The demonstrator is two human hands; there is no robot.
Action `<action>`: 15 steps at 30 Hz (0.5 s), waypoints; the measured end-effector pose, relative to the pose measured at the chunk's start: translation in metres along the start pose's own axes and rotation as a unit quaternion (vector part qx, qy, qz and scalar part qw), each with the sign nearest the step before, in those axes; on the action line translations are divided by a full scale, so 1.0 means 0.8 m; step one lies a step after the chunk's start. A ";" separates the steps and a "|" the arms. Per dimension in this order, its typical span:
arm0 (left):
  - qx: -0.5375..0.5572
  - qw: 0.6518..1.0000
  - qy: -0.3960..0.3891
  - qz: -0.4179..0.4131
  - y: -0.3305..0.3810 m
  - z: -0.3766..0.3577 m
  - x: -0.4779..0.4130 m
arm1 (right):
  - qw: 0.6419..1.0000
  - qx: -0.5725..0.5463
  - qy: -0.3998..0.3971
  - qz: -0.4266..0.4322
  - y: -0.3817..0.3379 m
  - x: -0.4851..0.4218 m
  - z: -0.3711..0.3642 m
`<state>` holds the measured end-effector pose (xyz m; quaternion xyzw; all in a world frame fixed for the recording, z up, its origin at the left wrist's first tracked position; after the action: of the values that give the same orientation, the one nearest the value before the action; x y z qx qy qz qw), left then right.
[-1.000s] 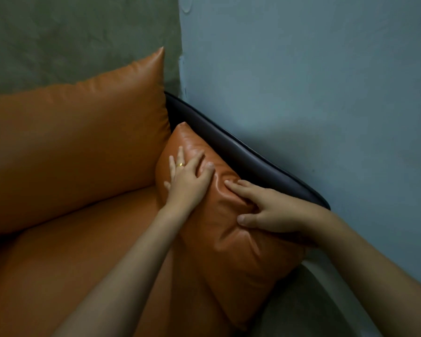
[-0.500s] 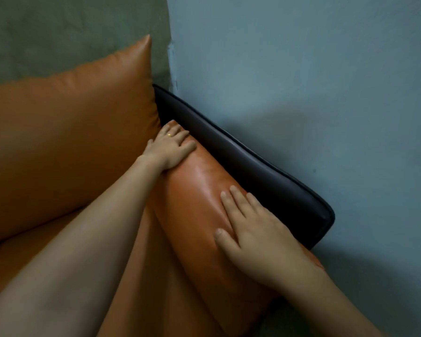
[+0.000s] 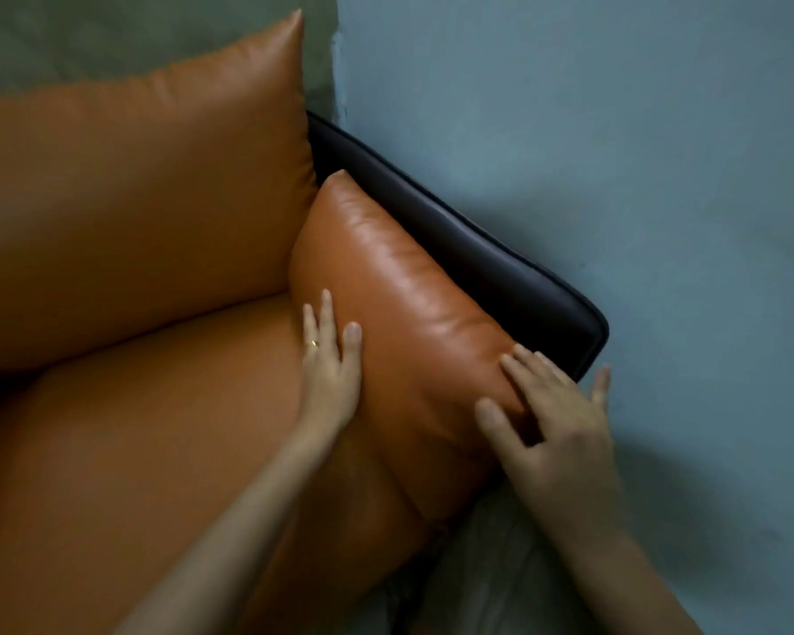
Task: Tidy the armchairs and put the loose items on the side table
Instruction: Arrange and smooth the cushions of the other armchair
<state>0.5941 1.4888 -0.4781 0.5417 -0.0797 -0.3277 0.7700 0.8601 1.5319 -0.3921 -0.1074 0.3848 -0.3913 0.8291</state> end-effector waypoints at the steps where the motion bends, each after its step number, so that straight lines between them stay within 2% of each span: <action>1: 0.023 1.000 0.006 0.013 -0.002 -0.006 0.030 | 1.000 -0.026 0.011 -0.007 -0.001 -0.013 0.006; 4: 0.062 0.997 0.033 0.023 -0.002 -0.024 0.111 | 0.999 -0.041 -0.036 0.000 0.004 -0.055 0.015; 8: 0.082 0.995 0.036 0.042 0.001 -0.049 0.178 | 0.969 0.008 -0.246 0.033 0.003 -0.067 -0.018; 9: 0.084 0.995 0.034 0.042 0.004 -0.053 0.187 | 0.962 0.038 -0.270 0.032 0.005 -0.060 -0.029; 11: 0.077 0.996 0.028 0.026 0.007 -0.061 0.199 | 0.972 0.072 -0.221 0.024 0.009 -0.047 -0.039; 13: 0.049 0.999 0.023 0.001 0.002 -0.067 0.201 | 0.989 0.040 -0.141 0.015 0.007 -0.036 -0.038; 15: 0.022 0.999 0.020 -0.019 -0.003 -0.073 0.201 | 0.996 0.003 -0.094 0.010 0.010 -0.030 -0.040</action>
<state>0.7447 1.4387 -0.5412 0.5660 -0.0615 -0.3296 0.7531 0.8321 1.5590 -0.4049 -0.1375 0.3051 -0.3725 0.8656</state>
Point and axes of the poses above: each hand's wrist, its own x-axis away from the middle knuckle, its own z-axis out of the back of the hand, y = z × x, the point moved 8 cm from there along -x, towards the middle knuckle, and after that the axes turned 7 degrees about y, right-handed, at the moved point
